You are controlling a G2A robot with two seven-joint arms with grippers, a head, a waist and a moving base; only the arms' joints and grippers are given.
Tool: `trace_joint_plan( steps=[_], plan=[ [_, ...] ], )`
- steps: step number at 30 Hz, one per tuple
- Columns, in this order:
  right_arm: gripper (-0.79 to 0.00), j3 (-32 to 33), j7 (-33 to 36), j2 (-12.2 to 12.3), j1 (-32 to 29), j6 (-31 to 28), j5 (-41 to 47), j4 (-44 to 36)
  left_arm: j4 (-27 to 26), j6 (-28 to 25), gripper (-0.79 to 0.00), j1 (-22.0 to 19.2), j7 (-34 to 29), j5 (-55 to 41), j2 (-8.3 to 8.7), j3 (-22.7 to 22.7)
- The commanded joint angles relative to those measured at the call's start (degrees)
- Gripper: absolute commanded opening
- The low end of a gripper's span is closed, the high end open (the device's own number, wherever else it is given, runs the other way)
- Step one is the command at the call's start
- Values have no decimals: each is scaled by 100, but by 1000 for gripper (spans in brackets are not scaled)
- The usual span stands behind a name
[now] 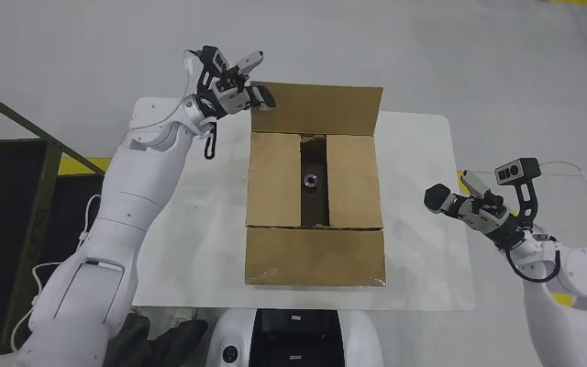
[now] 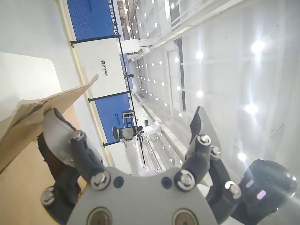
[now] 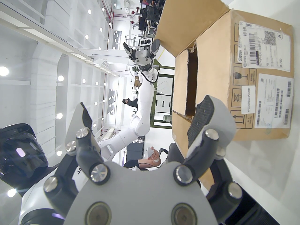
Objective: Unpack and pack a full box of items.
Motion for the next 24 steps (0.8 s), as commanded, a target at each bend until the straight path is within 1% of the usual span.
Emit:
trace_joint_plan(
  steps=[1, 9, 16, 19, 24],
  plan=[
    [0, 0, 0, 0, 0, 0, 0, 0, 195, -24, 0, -127, 137, 74, -45, 87],
    [0, 0, 0, 0, 0, 0, 0, 0, 914, 22, 0, -614, 389, 253, -230, 401],
    [0, 0, 0, 0, 0, 0, 0, 0, 1408, -73, 0, -798, 610, 335, -411, 671],
    [0, 0, 0, 0, 0, 0, 0, 0, 1616, 49, 0, -880, 744, 328, -483, 749],
    [0, 0, 0, 0, 0, 0, 0, 0, 1898, 309, 0, -1042, 742, 524, -576, 910]
  ],
)
